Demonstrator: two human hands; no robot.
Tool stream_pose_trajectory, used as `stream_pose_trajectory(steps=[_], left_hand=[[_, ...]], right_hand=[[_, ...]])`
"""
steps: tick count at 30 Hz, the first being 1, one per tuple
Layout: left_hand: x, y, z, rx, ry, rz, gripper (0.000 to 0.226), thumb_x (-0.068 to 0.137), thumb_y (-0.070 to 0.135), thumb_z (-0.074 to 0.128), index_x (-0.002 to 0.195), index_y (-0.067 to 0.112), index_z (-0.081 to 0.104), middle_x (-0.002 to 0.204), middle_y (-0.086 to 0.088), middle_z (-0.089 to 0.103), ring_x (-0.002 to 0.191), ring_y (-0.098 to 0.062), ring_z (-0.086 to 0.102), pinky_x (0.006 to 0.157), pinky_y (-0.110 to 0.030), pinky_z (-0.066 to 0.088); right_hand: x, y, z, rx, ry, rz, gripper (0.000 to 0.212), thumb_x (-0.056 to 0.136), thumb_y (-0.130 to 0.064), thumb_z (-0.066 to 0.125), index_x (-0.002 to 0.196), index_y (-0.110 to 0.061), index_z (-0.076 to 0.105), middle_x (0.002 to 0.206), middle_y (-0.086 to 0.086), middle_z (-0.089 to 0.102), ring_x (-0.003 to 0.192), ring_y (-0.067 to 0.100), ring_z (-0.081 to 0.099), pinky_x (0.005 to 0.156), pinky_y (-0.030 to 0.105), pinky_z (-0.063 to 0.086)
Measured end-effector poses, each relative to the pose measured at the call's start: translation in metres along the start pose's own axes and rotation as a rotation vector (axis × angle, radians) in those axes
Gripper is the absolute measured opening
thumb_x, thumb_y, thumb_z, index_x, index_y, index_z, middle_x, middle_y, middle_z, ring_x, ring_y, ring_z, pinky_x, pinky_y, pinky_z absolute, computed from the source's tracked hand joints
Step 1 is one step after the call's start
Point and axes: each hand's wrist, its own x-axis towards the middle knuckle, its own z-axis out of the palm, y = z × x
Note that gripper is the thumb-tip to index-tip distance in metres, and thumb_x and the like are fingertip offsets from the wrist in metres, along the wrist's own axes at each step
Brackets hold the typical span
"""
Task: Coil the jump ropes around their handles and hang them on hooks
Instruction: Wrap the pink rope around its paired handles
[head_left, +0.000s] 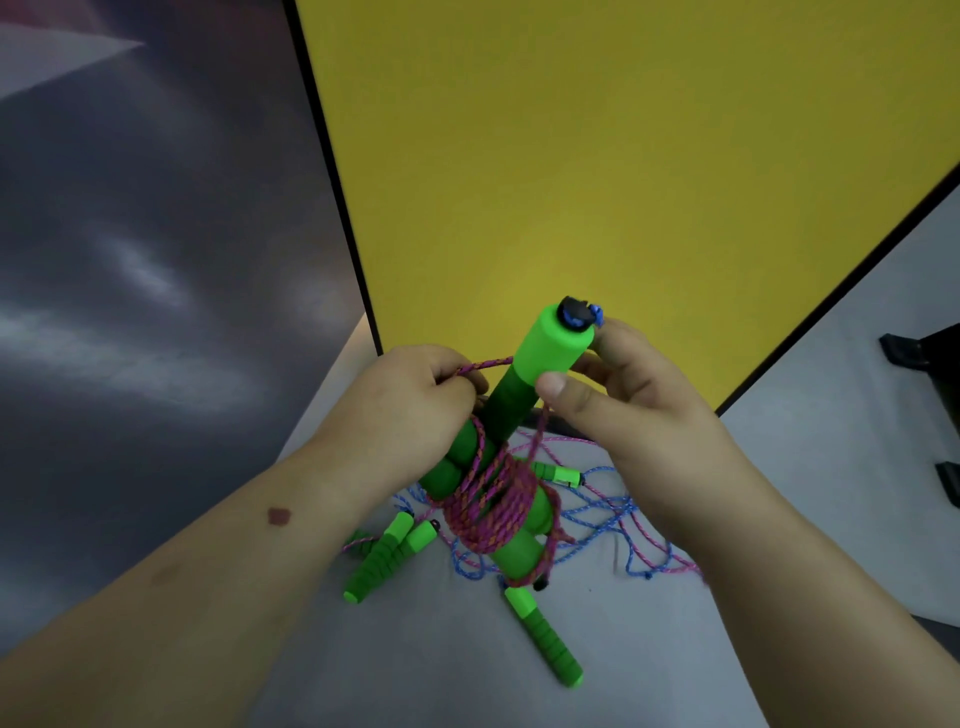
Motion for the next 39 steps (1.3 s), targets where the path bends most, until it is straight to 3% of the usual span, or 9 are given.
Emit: stream_pose_trajectory(steps=[4, 9, 12, 15, 21, 27, 33, 36, 39], left_hand=[[0.003, -0.007, 0.000, 0.090, -0.063, -0.046, 0.027, 0.097, 0.019, 0.050, 0.089, 0.025, 0.074, 0.081, -0.012, 0.074, 0.073, -0.030, 0.067, 0.064, -0.043, 0.054], [0.007, -0.025, 0.003, 0.208, -0.092, -0.089, 0.026, 0.098, 0.025, 0.054, 0.087, 0.011, 0.073, 0.074, -0.012, 0.068, 0.070, -0.033, 0.063, 0.060, -0.041, 0.051], [0.008, -0.031, 0.006, 0.262, -0.084, -0.103, 0.026, 0.096, 0.023, 0.054, 0.089, 0.005, 0.072, 0.083, -0.015, 0.070, 0.079, -0.034, 0.065, 0.066, -0.040, 0.053], [0.008, -0.027, 0.006, 0.220, -0.111, -0.106, 0.029, 0.096, 0.022, 0.052, 0.100, 0.000, 0.071, 0.102, -0.026, 0.071, 0.094, -0.038, 0.067, 0.070, -0.040, 0.051], [0.003, -0.013, 0.002, 0.141, -0.094, -0.111, 0.030, 0.098, 0.025, 0.051, 0.102, 0.006, 0.073, 0.061, -0.006, 0.043, 0.056, -0.022, 0.041, 0.057, -0.033, 0.030], [0.003, -0.009, 0.001, 0.142, -0.103, -0.080, 0.034, 0.094, 0.033, 0.050, 0.099, 0.010, 0.074, 0.066, -0.010, 0.057, 0.059, -0.027, 0.052, 0.056, -0.037, 0.041], [0.000, 0.001, 0.004, 0.114, -0.129, 0.099, 0.020, 0.091, 0.024, 0.056, 0.078, 0.010, 0.064, 0.064, -0.008, 0.052, 0.061, -0.020, 0.048, 0.056, -0.041, 0.042], [-0.006, 0.005, 0.005, 0.023, -0.234, 0.179, 0.021, 0.086, 0.031, 0.056, 0.084, 0.014, 0.067, 0.078, -0.016, 0.062, 0.066, -0.017, 0.054, 0.069, -0.050, 0.053], [-0.012, 0.011, 0.007, -0.176, -0.252, 0.230, 0.023, 0.085, 0.034, 0.055, 0.093, 0.015, 0.065, 0.090, -0.020, 0.066, 0.086, -0.035, 0.064, 0.079, -0.056, 0.054]], right_hand=[[0.000, -0.003, 0.005, 0.106, 0.015, -0.017, 0.036, 0.079, -0.043, 0.069, 0.111, -0.026, 0.071, 0.123, 0.018, 0.060, 0.115, 0.029, 0.059, 0.097, 0.044, 0.052], [0.000, -0.012, 0.011, 0.424, 0.164, 0.004, 0.008, 0.092, -0.028, 0.059, 0.089, -0.025, 0.066, 0.078, 0.000, 0.052, 0.066, 0.014, 0.046, 0.065, 0.030, 0.043], [0.006, -0.015, 0.008, 0.612, 0.327, 0.125, 0.014, 0.097, -0.029, 0.061, 0.085, -0.022, 0.064, 0.073, -0.002, 0.058, 0.066, 0.016, 0.053, 0.064, 0.030, 0.049], [0.008, -0.008, 0.004, 0.718, 0.357, 0.310, 0.012, 0.102, -0.029, 0.057, 0.106, -0.019, 0.062, 0.099, 0.002, 0.075, 0.084, 0.018, 0.066, 0.073, 0.032, 0.055], [0.003, 0.008, 0.003, 0.690, 0.270, 0.523, 0.040, 0.096, -0.021, 0.061, 0.136, -0.018, 0.056, 0.132, -0.001, 0.068, 0.122, 0.021, 0.062, 0.104, 0.041, 0.049], [-0.002, 0.008, 0.005, 0.223, 0.143, 0.466, 0.035, 0.086, -0.034, 0.076, 0.120, -0.030, 0.069, 0.113, 0.001, 0.076, 0.109, 0.013, 0.068, 0.102, 0.039, 0.051], [-0.005, -0.006, 0.019, 0.035, 0.120, 0.172, 0.014, 0.093, -0.017, 0.072, 0.105, -0.024, 0.074, 0.073, 0.010, 0.063, 0.069, 0.014, 0.058, 0.064, 0.032, 0.048], [-0.003, -0.015, 0.010, 0.353, 0.143, 0.245, 0.011, 0.096, -0.007, 0.064, 0.097, -0.014, 0.072, 0.069, 0.006, 0.068, 0.063, 0.015, 0.062, 0.057, 0.025, 0.050], [-0.001, -0.020, 0.004, 0.642, 0.083, 0.287, 0.016, 0.096, -0.004, 0.058, 0.103, -0.009, 0.071, 0.082, 0.008, 0.074, 0.072, 0.017, 0.069, 0.076, 0.032, 0.056]])
